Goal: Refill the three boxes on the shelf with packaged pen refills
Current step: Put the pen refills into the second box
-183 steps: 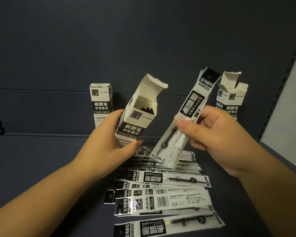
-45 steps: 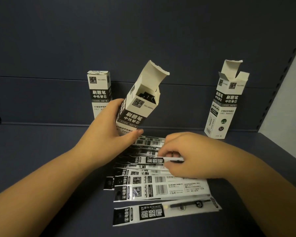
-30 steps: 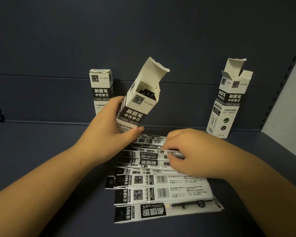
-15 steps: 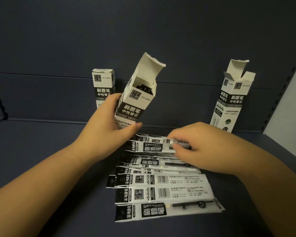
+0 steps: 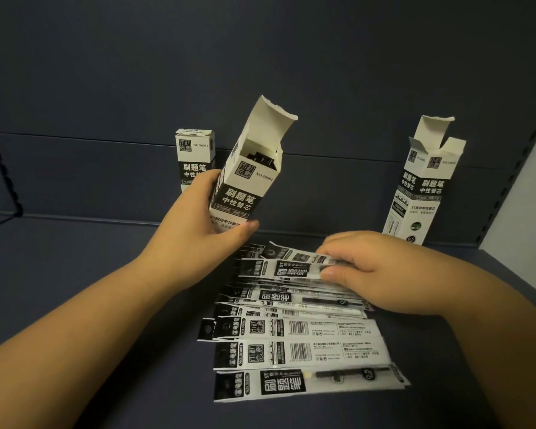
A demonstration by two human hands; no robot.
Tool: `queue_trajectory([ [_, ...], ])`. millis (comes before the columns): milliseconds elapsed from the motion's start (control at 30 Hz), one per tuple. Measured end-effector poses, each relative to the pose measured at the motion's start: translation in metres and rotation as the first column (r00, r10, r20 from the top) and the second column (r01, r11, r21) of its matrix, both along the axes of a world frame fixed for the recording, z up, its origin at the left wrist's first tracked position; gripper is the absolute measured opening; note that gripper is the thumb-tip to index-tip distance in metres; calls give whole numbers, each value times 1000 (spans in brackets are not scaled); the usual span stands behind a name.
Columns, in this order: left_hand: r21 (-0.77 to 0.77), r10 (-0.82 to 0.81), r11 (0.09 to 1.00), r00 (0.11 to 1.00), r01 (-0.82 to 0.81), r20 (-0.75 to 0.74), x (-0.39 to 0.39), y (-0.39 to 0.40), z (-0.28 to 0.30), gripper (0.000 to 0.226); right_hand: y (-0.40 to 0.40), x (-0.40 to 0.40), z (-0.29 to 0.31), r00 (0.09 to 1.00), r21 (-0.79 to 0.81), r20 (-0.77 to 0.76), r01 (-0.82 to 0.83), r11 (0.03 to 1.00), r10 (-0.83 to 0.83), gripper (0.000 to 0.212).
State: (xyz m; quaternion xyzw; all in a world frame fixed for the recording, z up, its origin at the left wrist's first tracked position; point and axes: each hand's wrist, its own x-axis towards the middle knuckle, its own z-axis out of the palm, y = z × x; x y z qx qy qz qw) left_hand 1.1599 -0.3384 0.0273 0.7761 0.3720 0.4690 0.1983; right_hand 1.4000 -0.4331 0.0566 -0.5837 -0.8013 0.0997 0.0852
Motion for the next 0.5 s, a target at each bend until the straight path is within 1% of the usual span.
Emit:
queue_trajectory([
  [100,1,-2,1000,1000,2,-2,0,1,-1,58,0,0,3,995,48,-98,-21,999,26,16],
  [167,-4,-5,1000,1000,5,-1,0,1,-1,59,0,0,4,981,104,-190,-4,995,24,15],
  [233,-14,-16,1000,1000,16,10,0,1,-1,59,0,2,5,953,153,-303,28,988,20,12],
  [300,-9,-15,1000,1000,15,6,0,0,0,60,-1,4,7,897,170,-442,65,983,17,10],
  [333,-8,-10,1000,1000,10,4,-1,0,0,61,-2,4,9,839,153,-544,82,985,14,10],
  [400,-18,-8,1000,1000,8,4,-1,0,0,62,-4,5,11,655,80,-755,92,992,0,19],
  [433,-23,-8,1000,1000,8,3,0,0,0,62,-4,5,12,567,51,-824,84,995,-5,23],
  [467,-26,-6,1000,1000,6,0,0,0,-1,62,-4,5,13,509,34,-860,84,996,-14,25],
  [500,-26,-3,1000,1000,3,-5,0,0,-1,61,-3,6,13,482,19,-876,87,996,-25,26],
])
